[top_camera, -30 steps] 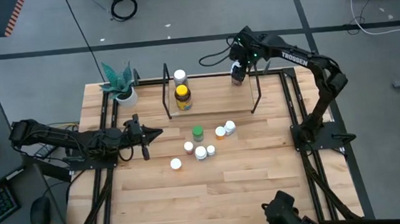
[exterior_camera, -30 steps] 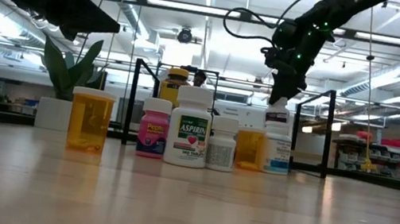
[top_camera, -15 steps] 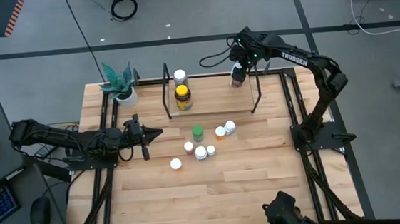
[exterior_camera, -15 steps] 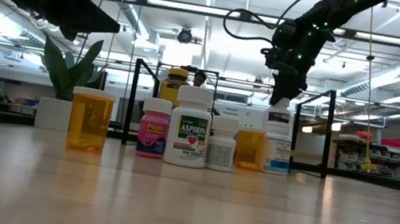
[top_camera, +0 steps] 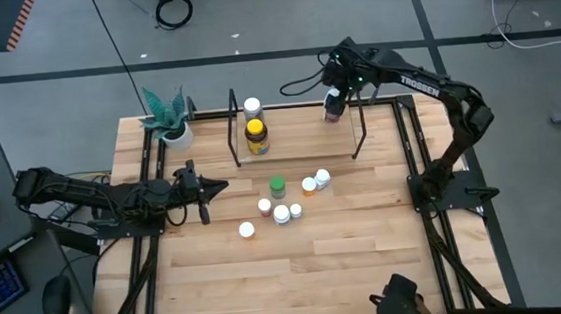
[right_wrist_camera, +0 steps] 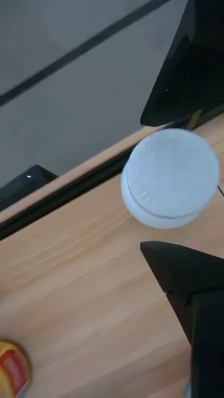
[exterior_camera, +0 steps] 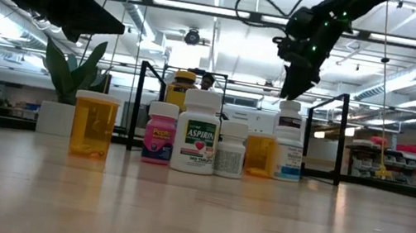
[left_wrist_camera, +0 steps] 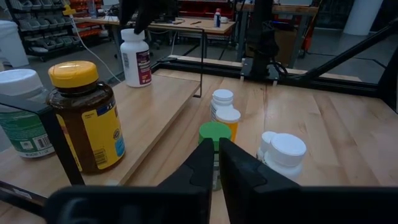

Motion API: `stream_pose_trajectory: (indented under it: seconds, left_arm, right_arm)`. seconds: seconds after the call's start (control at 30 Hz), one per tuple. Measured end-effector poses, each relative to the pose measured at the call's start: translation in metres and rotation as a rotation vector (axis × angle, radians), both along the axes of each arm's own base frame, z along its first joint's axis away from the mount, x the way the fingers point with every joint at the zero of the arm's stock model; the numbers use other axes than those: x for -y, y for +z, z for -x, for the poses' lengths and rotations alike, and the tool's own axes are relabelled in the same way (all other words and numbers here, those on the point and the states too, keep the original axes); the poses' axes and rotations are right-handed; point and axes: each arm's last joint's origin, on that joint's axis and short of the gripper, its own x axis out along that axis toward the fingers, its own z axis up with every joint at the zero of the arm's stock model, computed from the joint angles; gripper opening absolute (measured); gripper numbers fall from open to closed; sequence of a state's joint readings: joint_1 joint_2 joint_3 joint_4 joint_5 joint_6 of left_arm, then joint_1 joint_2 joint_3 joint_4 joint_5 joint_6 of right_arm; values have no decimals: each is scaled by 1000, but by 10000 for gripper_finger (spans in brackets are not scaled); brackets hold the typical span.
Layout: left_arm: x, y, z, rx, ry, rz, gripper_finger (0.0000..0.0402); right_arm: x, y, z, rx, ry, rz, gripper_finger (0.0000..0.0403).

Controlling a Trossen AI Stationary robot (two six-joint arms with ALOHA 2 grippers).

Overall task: Pick and place medicine bottles onto shelf by color
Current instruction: Put the white and red medicine bottle on the shelf, then put the white and blue medicine bottle on the shelf

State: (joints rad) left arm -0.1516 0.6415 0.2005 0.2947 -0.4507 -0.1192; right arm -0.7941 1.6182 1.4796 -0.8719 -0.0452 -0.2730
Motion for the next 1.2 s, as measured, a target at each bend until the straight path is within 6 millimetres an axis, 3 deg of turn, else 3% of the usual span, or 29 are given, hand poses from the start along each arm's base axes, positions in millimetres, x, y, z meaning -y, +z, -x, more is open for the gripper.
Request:
stream_pose_trajectory:
  seconds: [0.4,0.87,1.07,1.2]
  left_arm:
    - [0,0,0,0,1,0,33]
    - [0,0,0,0,0,0,24]
    - [0,0,0,0,0,0,33]
    - [0,0,0,0,1,0,35]
  right_arm:
    - [-26,27,4,102,34,7,353]
    - [-76,62,5,216,117,46,362]
    - [-94,70,-5,273,176,90,361]
    - [-104,64,-11,293,201,125,356]
